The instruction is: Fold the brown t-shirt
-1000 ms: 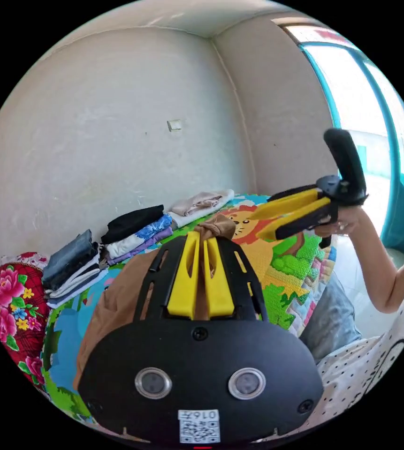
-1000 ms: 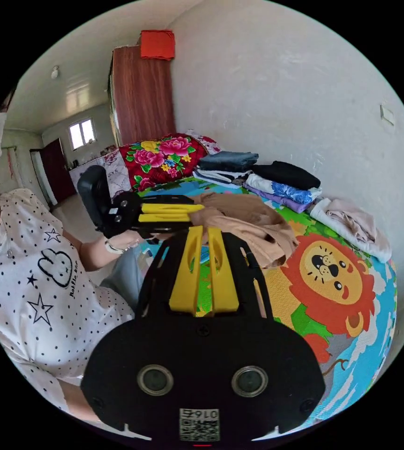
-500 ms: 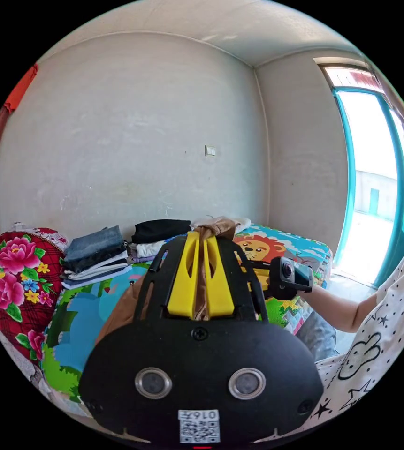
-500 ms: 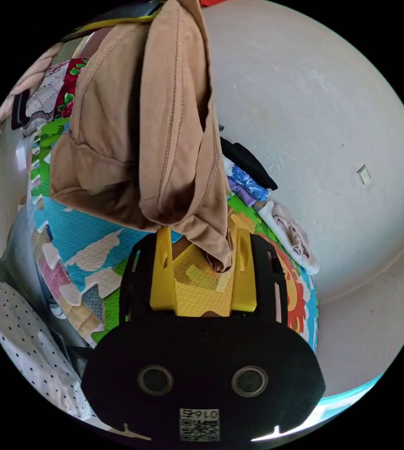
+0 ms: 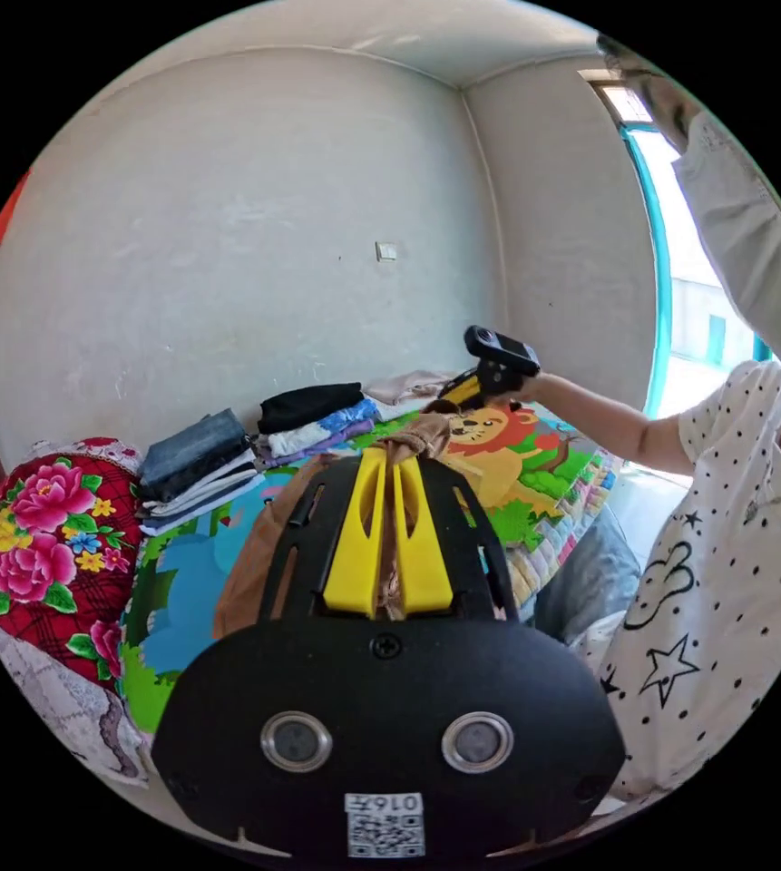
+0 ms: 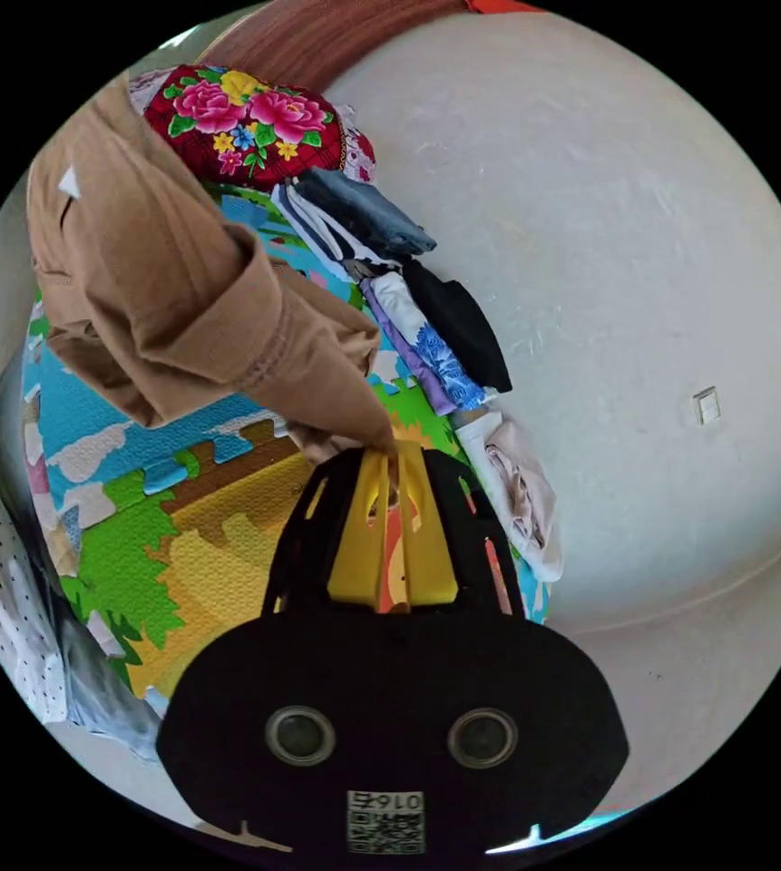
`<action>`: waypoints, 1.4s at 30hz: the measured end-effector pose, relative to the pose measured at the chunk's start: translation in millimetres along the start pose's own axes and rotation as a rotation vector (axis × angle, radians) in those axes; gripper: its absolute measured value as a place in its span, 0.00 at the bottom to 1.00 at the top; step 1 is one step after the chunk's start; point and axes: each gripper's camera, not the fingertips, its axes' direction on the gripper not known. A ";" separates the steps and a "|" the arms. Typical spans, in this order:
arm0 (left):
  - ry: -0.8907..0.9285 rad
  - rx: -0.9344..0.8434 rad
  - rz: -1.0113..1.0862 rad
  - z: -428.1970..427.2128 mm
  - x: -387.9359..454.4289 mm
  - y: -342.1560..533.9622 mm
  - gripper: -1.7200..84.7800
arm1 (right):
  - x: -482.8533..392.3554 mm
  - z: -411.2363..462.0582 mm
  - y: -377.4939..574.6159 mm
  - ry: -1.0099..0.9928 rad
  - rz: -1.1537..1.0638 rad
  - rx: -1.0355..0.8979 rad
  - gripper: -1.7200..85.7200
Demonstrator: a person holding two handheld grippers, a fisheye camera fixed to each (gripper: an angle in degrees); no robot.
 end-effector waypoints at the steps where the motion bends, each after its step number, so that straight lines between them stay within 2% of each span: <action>1: 0.048 -0.054 -0.014 9.1 -3.3 -0.2 0.01 | 16.2 9.3 -5.6 -0.084 -0.020 -0.014 0.02; 4: 0.100 -0.113 -0.180 45.6 -19.0 -2.1 0.01 | 51.5 48.2 -31.7 -0.238 -0.066 -0.097 0.02; 6: 0.136 -0.092 -0.206 65.3 -20.7 -16.8 0.01 | 75.9 68.5 -57.3 -0.231 -0.055 -0.122 0.02; 8: 0.249 0.000 -0.164 79.9 -13.2 -55.7 0.01 | 104.4 70.3 -86.8 -0.159 -0.051 -0.067 0.02; 10: 0.333 0.066 -0.131 93.9 -1.9 -87.2 0.01 | 153.8 34.3 -114.9 -0.040 0.027 0.141 0.02; 12: 0.468 0.076 -0.124 121.5 11.8 -114.5 0.01 | 186.4 4.7 -115.7 0.029 0.053 0.310 0.02; 14: 0.624 0.033 -0.157 172.3 36.6 -137.5 0.01 | 212.4 -3.8 -108.3 0.059 0.021 0.338 0.02; 16: 0.659 -0.019 -0.184 217.1 61.1 -143.4 0.01 | 242.4 16.5 -89.4 0.026 -0.032 0.204 0.02; 20: 0.596 -0.214 -0.356 330.8 117.0 -126.1 0.01 | 263.6 97.6 -35.9 0.047 -0.059 -0.084 0.02; 22: 0.523 -0.256 -0.395 361.2 139.2 -114.7 0.01 | 269.2 158.1 5.6 0.091 0.020 -0.242 0.02; 23: 0.475 -0.274 -0.402 375.3 153.6 -108.1 0.01 | 269.9 170.8 15.9 0.094 0.047 -0.261 0.02; 27: 0.454 -0.322 -0.364 400.6 190.6 -101.6 0.01 | 269.8 241.4 78.5 0.032 0.109 -0.419 0.02; 31: 0.422 -0.315 -0.308 419.7 219.2 -110.7 0.01 | 278.5 257.8 120.4 0.049 0.075 -0.463 0.04; 35: 0.519 -0.431 -0.264 446.2 244.9 -115.9 0.05 | 307.9 256.3 158.1 0.042 0.140 -0.539 0.09; 39: 0.628 -0.421 -0.230 439.5 249.2 -108.4 0.08 | 350.8 240.2 217.5 -0.071 0.318 -0.611 0.16; 42: 0.662 -0.343 -0.219 423.3 230.5 -100.1 0.08 | 367.7 209.9 257.7 -0.087 0.455 -0.540 0.15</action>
